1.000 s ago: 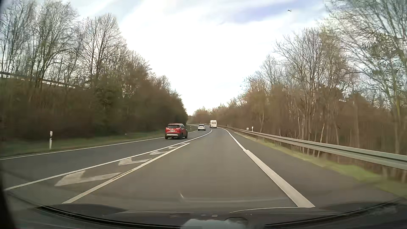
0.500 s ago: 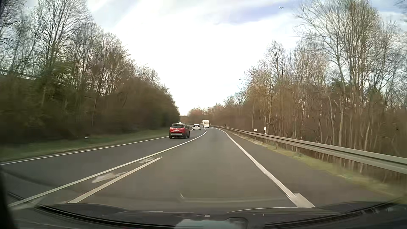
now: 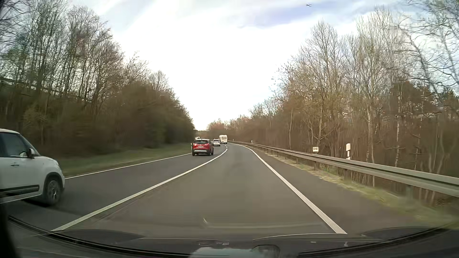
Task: Follow the waypoints while adhering to traffic rules and regulations
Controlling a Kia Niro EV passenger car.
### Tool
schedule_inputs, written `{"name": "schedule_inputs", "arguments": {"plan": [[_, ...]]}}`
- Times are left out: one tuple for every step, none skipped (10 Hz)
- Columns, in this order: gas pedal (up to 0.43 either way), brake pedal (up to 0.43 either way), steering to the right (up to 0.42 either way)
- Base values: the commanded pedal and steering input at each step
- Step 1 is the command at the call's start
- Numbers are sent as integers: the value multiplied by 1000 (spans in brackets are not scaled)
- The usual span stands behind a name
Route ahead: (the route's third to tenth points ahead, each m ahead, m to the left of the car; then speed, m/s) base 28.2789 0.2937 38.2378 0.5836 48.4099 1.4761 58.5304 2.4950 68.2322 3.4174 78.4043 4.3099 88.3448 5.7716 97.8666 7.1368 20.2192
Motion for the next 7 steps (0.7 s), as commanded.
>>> {"name": "schedule_inputs", "arguments": {"plan": [[157,0,3],[157,0,3],[157,0,1],[157,0,0],[157,0,-2],[157,0,-4],[157,0,-5]]}}
